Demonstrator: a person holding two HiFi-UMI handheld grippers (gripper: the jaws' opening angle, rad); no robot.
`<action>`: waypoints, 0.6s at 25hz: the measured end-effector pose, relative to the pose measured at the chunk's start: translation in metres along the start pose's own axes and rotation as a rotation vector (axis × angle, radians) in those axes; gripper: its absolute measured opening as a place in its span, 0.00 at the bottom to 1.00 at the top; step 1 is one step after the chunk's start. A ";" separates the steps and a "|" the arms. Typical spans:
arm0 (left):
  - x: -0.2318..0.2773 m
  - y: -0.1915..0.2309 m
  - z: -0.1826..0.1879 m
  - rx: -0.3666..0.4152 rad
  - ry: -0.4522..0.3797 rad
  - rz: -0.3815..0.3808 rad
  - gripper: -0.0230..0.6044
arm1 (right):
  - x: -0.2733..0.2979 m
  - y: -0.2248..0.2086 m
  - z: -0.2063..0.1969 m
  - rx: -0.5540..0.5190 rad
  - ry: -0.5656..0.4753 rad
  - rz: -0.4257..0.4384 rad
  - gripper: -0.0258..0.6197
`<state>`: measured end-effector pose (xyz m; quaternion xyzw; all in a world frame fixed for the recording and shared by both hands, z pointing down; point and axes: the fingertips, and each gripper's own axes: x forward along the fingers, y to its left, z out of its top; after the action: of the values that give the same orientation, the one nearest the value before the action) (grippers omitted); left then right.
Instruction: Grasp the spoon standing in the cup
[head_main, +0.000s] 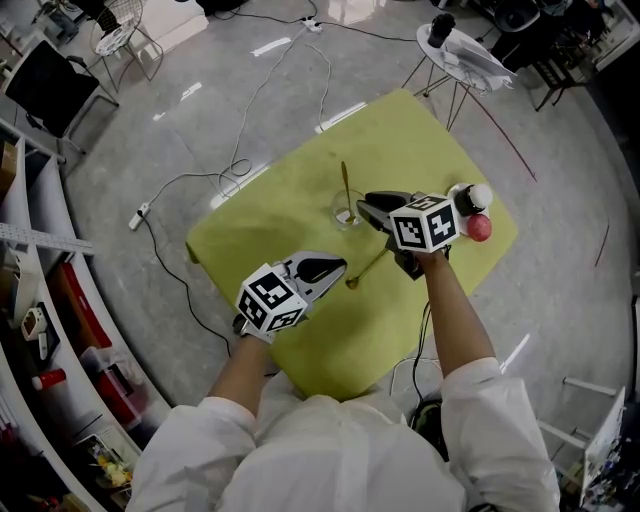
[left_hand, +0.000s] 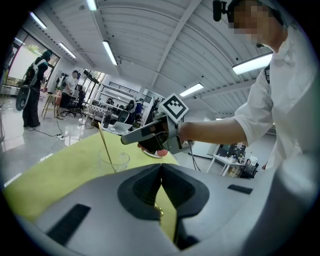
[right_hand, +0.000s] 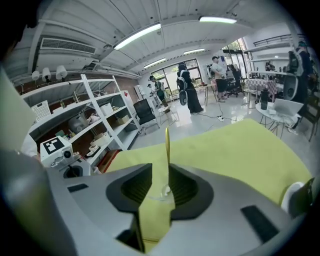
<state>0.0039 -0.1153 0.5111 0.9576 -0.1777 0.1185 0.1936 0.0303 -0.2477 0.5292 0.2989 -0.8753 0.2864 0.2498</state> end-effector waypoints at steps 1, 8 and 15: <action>0.000 0.001 0.000 0.000 -0.001 0.001 0.04 | 0.003 -0.001 0.003 -0.007 0.005 -0.001 0.20; -0.002 0.006 -0.001 -0.011 0.004 0.010 0.04 | 0.028 -0.007 0.013 -0.033 0.044 0.001 0.20; -0.002 0.011 -0.001 -0.021 -0.004 0.020 0.04 | 0.044 -0.013 0.019 -0.045 0.068 -0.006 0.20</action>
<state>-0.0020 -0.1236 0.5148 0.9539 -0.1889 0.1169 0.2020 0.0034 -0.2855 0.5477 0.2860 -0.8716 0.2760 0.2870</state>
